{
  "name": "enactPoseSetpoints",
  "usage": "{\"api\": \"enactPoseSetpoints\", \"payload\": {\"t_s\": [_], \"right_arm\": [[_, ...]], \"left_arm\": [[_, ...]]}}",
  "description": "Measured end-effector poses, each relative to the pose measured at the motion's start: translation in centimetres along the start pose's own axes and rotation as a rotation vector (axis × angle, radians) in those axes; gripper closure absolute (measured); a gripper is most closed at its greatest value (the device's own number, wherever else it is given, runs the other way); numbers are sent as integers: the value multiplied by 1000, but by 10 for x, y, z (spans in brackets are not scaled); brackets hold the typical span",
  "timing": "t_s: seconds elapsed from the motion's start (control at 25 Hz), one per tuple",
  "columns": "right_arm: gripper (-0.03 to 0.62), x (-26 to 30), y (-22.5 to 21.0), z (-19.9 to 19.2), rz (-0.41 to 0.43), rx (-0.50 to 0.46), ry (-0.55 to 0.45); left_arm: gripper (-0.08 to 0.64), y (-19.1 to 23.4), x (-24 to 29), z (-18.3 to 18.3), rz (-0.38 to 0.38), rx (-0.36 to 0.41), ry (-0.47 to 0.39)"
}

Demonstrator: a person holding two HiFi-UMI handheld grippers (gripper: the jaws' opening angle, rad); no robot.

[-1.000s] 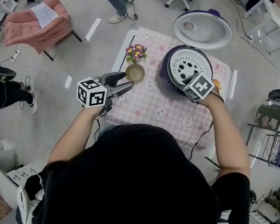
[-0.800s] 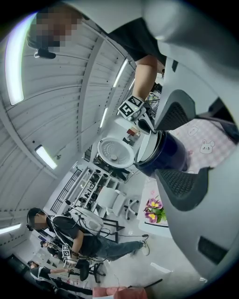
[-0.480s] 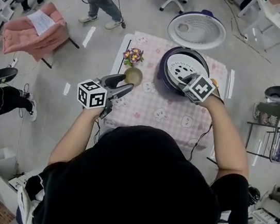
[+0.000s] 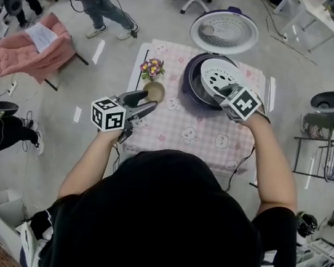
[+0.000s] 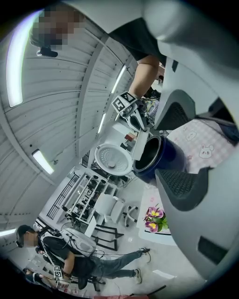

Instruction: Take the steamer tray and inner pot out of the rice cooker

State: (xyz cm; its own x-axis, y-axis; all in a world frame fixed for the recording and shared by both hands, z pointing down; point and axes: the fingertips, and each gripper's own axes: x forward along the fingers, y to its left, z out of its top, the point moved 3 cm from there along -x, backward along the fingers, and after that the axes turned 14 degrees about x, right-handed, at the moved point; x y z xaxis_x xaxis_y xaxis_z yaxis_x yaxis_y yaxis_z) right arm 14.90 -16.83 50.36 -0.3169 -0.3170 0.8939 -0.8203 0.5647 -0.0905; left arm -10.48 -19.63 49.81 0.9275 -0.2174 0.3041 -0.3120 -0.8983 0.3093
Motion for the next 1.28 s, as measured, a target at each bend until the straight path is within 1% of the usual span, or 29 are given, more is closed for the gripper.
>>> {"api": "enactPoseSetpoints", "payload": {"t_s": [0.32,0.48,0.76,1.04,1.28], "right_arm": [[546,-38,-22,-21,-77,86,-38],[546,-52,-30,-45,-120,145,-41],[546,-66,-40,-90,-171,218,-67],[546,-87,-46,-136,-224,324,-75],[546,-91,-42,-175,-253,393,-63]], "left_arm": [[295,-8,19,8,-65,22,19],[295,-14,33,9,-110,46,38],[295,-32,59,12,-193,84,72],[295,-49,81,14,-266,116,110],[295,-63,93,11,-310,131,134]]}}
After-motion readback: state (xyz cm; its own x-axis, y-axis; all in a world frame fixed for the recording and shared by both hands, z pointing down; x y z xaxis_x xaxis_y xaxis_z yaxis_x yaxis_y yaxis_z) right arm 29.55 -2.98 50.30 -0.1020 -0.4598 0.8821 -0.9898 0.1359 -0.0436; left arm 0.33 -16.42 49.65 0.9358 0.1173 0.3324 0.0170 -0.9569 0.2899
